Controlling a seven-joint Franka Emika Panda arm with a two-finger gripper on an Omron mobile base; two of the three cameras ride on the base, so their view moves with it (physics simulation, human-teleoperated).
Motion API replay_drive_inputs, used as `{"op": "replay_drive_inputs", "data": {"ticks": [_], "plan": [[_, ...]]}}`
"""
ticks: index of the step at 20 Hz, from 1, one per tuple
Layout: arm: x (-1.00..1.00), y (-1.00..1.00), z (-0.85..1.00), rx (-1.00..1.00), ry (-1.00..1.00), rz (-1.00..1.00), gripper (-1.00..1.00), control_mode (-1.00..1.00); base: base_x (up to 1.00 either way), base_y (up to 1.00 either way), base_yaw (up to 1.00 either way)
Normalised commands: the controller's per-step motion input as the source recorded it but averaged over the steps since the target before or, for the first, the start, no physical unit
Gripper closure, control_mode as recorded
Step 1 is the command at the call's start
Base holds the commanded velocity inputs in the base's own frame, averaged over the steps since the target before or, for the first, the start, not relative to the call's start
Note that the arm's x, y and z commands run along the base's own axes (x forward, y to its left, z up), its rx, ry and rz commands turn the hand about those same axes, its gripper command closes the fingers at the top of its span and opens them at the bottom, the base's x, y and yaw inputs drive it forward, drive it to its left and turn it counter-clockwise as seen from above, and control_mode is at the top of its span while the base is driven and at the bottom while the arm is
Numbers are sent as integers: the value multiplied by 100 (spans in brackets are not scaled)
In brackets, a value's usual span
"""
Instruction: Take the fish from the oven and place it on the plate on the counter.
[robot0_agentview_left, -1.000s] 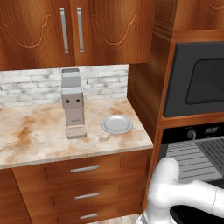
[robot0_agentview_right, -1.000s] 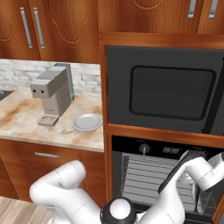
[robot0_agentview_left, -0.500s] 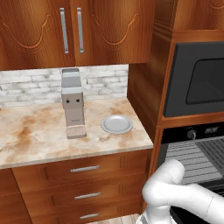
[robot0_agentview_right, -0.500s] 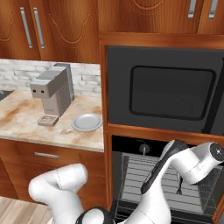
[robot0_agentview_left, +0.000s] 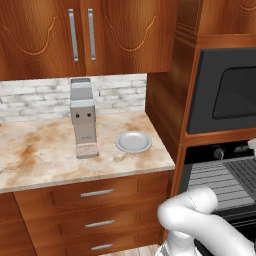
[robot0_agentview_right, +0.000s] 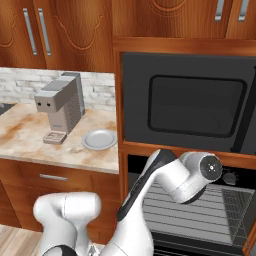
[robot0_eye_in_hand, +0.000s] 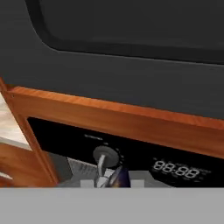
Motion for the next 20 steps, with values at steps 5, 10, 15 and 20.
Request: {"op": "replay_drive_inputs", "data": {"ticks": [5, 10, 15, 20], "plan": [[-9, 100, 91, 0, -24, -12, 100, -100, 0, 0, 0], [-1, 100, 94, -2, -23, -12, 100, -100, 0, 0, 0], [0, 100, 82, -4, -19, -13, 100, -100, 0, 0, 0], [11, 100, 50, -9, -6, -15, 100, -100, 0, 0, 0]]}}
